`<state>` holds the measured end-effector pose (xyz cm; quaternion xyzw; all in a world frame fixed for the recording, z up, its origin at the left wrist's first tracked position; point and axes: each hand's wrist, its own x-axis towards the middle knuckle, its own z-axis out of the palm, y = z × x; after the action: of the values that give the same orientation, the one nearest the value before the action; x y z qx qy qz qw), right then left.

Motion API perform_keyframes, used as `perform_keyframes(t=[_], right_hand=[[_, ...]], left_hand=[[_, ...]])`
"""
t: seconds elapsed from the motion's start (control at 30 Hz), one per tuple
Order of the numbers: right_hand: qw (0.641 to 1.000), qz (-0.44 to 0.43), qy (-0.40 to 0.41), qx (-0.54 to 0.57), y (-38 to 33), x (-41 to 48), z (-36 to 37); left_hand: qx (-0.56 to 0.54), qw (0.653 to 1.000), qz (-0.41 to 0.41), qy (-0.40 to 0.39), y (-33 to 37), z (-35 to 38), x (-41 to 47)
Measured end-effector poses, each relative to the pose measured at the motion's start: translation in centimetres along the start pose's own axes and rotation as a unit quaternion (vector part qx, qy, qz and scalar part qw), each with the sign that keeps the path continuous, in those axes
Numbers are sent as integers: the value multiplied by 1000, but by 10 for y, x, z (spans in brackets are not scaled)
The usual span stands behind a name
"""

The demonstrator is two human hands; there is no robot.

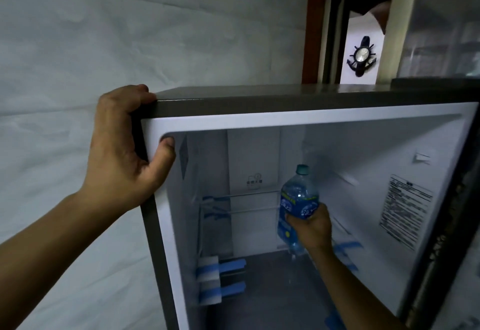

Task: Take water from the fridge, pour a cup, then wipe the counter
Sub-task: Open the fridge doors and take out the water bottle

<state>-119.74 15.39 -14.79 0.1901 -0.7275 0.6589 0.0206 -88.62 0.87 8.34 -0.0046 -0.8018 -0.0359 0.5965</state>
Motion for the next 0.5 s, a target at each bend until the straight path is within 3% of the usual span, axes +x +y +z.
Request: perform_keyframes(t=[0.1,0.17,0.23,0.3,0.33,0.43,0.5], right_hand=[[1000,5,-25,17,-12,-30,-3],[998,1,-46,30,-22,-52,-4],[997,4,-55,50,-35,-73,-6],[996,4,-58,66,-57,-101,-10],[996,0,-50,72,-70,-117,-10],[996,-7,-28,87,-110,-169,-15],[997,-11,-9,75,-128,-204,-19]], left_hand=[[55,998,-27,4,12,-3,-22],[35,999,7,29,25,-5,-53],[-52,998,27,1,39,-3,-98],[-214,968,-101,-82,55,-1,-137],[-305,920,-218,-111,61,2,-152],[-464,679,-544,-166,63,28,-189],[-522,550,-620,-201,61,33,-202]])
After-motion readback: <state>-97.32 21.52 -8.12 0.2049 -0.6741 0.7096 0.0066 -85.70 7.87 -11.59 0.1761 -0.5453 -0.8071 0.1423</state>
